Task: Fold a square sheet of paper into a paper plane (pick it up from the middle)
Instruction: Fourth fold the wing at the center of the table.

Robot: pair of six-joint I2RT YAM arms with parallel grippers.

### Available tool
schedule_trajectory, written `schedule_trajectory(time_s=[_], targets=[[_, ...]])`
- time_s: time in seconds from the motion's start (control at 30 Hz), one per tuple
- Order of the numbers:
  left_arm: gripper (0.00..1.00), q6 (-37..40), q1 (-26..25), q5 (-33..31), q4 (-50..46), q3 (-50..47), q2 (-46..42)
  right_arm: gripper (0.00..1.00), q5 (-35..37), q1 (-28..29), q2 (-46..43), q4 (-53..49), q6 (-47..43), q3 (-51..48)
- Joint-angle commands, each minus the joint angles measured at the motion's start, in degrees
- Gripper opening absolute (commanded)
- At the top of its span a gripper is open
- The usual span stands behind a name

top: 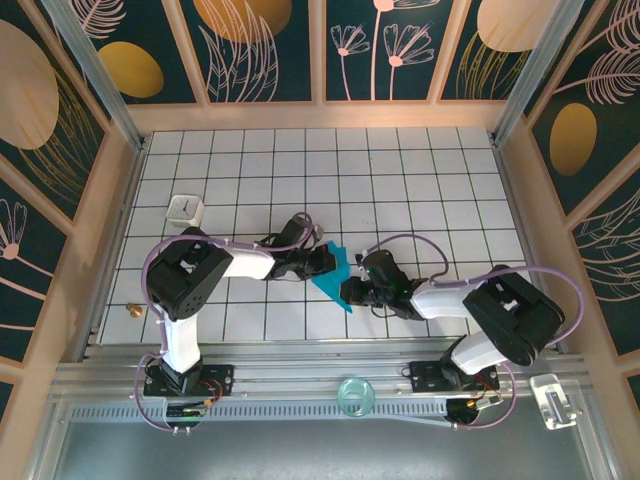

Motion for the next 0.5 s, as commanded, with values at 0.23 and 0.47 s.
schedule_trajectory(time_s=[0.23, 0.47], targets=[[0.0, 3.7, 2.0, -6.0, -6.8, -0.4, 4.0, 0.11, -2.9, -1.8, -1.3, -4.4, -4.8, 3.1], [0.0, 3.9, 2.0, -5.9, -6.9, -0.5, 4.4, 0.14, -5.3, -1.9, -4.6, -5.5, -4.6, 5.4]])
